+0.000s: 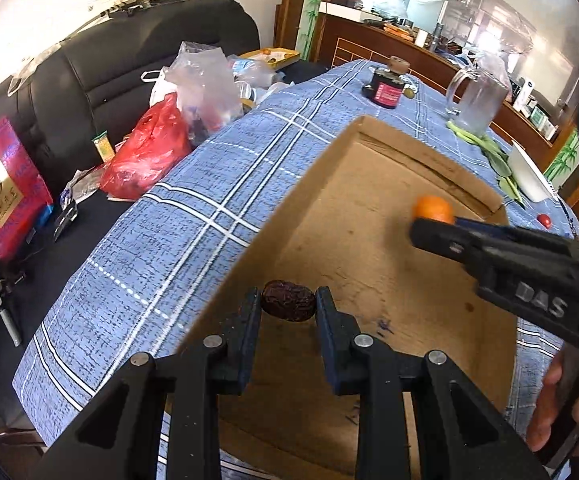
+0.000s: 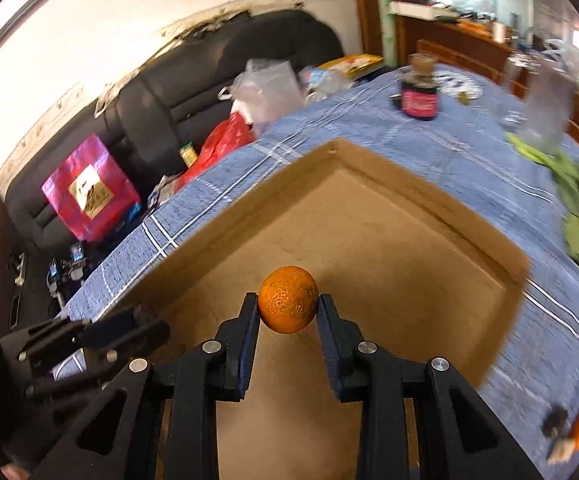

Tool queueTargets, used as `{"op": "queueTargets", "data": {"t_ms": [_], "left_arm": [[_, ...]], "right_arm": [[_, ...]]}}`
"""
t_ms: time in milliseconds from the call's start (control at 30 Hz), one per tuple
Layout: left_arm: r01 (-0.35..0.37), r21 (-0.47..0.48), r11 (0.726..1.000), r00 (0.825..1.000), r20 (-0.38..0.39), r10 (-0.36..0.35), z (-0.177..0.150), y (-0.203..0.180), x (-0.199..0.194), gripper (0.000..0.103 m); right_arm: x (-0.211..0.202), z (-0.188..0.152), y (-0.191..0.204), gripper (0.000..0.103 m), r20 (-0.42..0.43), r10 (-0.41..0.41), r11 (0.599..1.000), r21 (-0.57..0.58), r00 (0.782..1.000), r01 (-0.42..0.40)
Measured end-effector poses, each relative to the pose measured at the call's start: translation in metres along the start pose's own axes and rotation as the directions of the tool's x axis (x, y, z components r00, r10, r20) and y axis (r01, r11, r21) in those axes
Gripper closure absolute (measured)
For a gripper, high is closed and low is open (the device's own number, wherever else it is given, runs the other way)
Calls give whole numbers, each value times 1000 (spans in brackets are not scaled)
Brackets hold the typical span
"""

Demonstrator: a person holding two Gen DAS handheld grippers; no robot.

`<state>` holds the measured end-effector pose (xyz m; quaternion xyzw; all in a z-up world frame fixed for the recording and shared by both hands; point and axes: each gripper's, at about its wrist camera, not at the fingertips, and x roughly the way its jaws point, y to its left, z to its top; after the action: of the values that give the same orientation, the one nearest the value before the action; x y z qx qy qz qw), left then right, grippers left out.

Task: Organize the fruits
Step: 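Carry both fruits over the cardboard tray and open both grippers to drop them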

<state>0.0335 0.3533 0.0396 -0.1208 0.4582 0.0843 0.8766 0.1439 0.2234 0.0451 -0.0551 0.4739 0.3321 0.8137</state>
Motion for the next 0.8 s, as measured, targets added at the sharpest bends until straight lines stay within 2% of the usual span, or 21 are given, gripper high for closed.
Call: {"op": "queueTargets", "data": {"t_ms": [300,500,567,633,700,800], "left_arm": [[-8,17,1000,1000,-22,8,-2,5,14,76],[-10,27,1000,1000,-14,11,-2,5,14,76],[-3,17,1000,1000,-13,4,-2,5,13,76],[9,2,1000,1000,-13,-9,-2,7,12,76],[14,-5,1000,1000,-12,-14,-3,9,10,76],[13,-11,1000,1000,-13,-13,-4,11,8,76]], "right_arm": [[53,16,33,70,-114,35,996,-78,993,-44],[60,19,40,70,-120,18,995,-97,993,-30],[61,20,38,68,-123,19,996,-87,992,-30],[59,19,36,60,-122,7,996,-87,992,-17],[56,17,33,57,-117,-5,996,-85,993,-5],[52,16,31,57,-112,-7,997,-78,994,-1]]}}
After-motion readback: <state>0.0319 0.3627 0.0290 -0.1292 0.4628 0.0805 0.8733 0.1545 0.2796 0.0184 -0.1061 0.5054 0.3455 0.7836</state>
